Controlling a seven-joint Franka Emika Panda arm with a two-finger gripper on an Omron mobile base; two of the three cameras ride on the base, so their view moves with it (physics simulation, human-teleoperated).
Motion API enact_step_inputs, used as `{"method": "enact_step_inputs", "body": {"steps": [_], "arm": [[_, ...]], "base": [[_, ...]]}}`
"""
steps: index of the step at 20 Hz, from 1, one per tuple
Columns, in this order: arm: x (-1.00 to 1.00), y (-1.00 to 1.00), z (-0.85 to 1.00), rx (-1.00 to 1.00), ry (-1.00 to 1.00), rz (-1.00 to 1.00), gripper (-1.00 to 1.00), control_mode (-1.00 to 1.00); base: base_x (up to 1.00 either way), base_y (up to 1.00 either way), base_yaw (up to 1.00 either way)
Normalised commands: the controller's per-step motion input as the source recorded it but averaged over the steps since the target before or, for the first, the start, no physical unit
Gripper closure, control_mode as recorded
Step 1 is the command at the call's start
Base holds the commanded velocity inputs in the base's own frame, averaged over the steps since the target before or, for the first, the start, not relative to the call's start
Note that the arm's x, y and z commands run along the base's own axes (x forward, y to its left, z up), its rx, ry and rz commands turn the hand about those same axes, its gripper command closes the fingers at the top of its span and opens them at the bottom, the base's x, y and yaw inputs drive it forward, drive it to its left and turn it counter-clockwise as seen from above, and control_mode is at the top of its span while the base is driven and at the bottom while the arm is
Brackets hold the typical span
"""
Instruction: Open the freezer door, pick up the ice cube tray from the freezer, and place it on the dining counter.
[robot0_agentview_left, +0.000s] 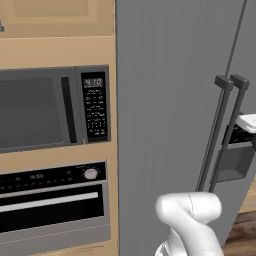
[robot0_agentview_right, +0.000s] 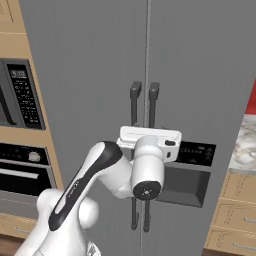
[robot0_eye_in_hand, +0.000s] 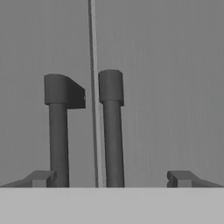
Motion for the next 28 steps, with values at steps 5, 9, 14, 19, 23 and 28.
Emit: {"method": "enact_step_inputs", "body": {"steps": [5,9,14,19,23,28], "arm": [[0.35,0.0,0.0,0.0,-0.02,0.01,-1.0,-1.0],[0.36,0.0,0.0,0.0,-0.01,0.01,-1.0,-1.0],[0.31,0.0,0.0,0.0,0.0,0.01,-1.0,-1.0],[0.19,0.0,0.0,0.0,0.0,0.0,-1.0,-1.0],[0.3,0.0,0.0,0.0,0.0,0.0,-1.0,-1.0],[0.21,0.0,0.0,0.0,0.0,0.0,-1.0,-1.0]], "base": [[0.0,0.0,0.0],[0.0,0.0,0.0],[0.0,0.0,0.0],[0.0,0.0,0.0],[0.0,0.0,0.0],[0.0,0.0,0.0]]}}
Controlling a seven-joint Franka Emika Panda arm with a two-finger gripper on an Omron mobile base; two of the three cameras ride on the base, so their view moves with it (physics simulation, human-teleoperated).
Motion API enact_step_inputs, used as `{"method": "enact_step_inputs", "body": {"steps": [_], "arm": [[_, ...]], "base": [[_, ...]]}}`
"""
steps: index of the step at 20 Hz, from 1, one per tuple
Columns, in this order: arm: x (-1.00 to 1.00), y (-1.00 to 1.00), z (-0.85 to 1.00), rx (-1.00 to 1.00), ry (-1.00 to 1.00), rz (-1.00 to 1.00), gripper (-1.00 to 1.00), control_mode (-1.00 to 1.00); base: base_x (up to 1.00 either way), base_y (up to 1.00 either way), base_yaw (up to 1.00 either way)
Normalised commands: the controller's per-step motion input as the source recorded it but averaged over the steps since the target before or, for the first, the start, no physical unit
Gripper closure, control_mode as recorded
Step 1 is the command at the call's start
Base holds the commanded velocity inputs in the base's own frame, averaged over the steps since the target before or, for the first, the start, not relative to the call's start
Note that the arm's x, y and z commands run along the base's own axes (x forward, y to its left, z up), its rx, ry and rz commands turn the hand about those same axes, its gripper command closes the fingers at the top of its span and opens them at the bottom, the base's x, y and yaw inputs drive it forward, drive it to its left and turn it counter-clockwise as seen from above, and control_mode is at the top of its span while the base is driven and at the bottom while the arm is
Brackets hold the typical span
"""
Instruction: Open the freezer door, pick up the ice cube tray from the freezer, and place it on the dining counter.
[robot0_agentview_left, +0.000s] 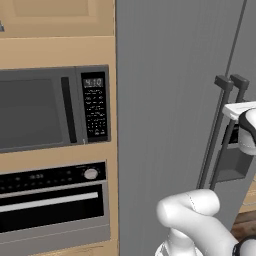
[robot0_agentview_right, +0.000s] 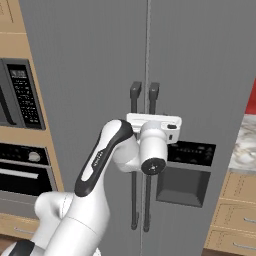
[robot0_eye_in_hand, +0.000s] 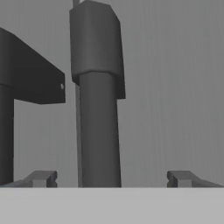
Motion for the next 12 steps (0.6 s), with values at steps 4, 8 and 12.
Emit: {"method": "enact_step_inputs", "body": {"steps": [4,8,12], "arm": [[0.0,0.0,0.0,0.0,0.0,0.0,-1.0,-1.0],[0.0,0.0,0.0,0.0,0.0,0.0,-1.0,-1.0],[0.0,-0.01,0.0,0.0,0.0,0.0,1.0,-1.0]], "base": [[0.0,0.0,0.0],[0.0,0.0,0.0],[0.0,0.0,0.0]]}}
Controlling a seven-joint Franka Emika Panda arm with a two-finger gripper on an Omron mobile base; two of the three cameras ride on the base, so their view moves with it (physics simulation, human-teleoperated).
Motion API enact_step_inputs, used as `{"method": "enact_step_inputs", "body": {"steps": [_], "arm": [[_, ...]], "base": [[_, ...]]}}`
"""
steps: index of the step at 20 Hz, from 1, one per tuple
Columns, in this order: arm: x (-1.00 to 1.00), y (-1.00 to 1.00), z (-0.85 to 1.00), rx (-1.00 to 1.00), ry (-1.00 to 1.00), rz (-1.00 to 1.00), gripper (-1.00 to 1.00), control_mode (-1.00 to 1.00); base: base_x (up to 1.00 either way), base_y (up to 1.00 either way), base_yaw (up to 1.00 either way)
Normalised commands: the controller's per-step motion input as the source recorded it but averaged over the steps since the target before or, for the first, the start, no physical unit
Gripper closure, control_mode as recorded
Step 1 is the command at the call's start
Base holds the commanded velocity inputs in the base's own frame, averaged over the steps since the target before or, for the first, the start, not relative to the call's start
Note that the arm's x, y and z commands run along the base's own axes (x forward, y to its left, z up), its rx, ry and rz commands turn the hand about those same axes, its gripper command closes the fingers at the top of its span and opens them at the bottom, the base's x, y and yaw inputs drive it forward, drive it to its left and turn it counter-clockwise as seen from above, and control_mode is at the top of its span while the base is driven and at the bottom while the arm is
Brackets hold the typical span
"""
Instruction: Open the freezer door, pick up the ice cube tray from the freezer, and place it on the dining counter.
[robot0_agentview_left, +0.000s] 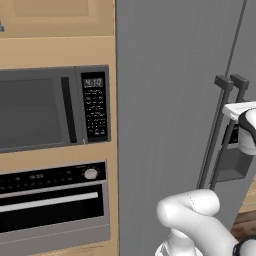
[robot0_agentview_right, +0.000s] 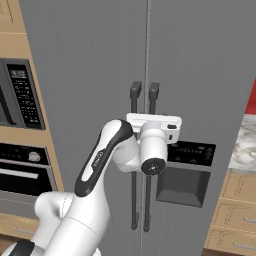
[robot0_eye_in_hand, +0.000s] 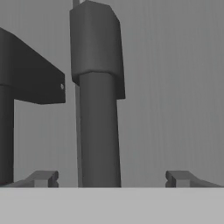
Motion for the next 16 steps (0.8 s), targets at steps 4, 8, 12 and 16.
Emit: {"method": "enact_step_inputs", "body": {"steps": [4,8,12,16], "arm": [[0.0,0.0,0.0,0.0,0.0,0.0,1.0,-1.0],[0.0,0.0,0.0,0.0,0.0,0.0,1.0,-1.0],[0.0,0.0,0.0,0.0,0.0,0.0,1.0,-1.0],[-0.01,-0.05,0.0,0.0,0.0,0.0,1.0,-1.0]], "base": [[0.0,0.0,0.0],[0.0,0.0,0.0],[0.0,0.0,0.0],[0.0,0.0,0.0]]}}
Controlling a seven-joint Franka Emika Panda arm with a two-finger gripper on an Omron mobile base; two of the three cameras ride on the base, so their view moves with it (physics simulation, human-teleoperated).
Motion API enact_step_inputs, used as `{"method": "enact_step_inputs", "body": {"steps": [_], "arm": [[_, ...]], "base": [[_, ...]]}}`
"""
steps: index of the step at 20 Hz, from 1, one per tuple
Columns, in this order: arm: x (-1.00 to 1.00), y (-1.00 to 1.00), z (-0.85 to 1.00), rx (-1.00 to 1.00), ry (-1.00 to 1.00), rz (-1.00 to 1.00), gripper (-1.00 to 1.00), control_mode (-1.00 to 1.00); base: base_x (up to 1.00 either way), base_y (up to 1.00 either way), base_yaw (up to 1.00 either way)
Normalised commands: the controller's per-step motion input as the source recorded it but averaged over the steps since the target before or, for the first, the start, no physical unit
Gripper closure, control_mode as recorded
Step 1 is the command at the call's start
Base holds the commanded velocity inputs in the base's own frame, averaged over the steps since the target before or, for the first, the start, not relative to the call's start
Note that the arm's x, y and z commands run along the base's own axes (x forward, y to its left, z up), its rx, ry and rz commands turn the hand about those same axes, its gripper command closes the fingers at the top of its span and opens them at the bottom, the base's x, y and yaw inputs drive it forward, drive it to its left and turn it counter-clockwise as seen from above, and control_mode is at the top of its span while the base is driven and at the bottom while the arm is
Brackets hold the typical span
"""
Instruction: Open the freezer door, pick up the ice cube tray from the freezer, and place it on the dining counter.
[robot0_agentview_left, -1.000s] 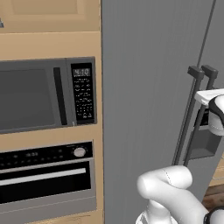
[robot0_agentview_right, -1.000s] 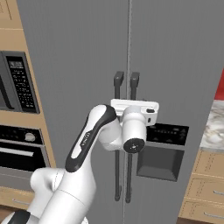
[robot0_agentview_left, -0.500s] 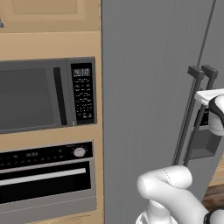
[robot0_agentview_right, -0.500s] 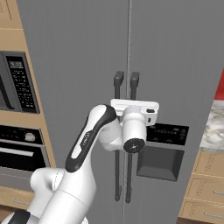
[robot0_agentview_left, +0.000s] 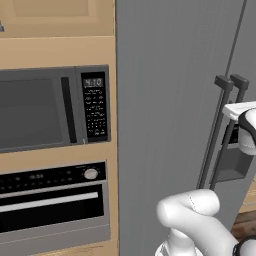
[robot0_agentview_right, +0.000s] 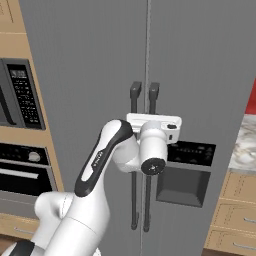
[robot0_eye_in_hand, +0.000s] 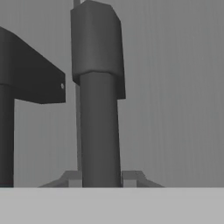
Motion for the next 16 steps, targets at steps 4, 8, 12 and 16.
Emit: {"method": "enact_step_inputs", "body": {"steps": [4,8,12,16], "arm": [[-0.37,-0.19,0.0,0.0,0.0,0.0,1.0,-1.0],[-0.44,-0.16,0.08,0.0,0.0,0.0,1.0,-1.0],[-0.59,-0.35,0.04,0.0,0.0,0.0,1.0,-1.0],[-0.74,-0.31,0.0,0.0,0.0,0.0,1.0,-1.0]], "base": [[0.0,0.0,0.0],[0.0,0.0,0.0],[0.0,0.0,0.0],[0.0,0.0,0.0]]}}
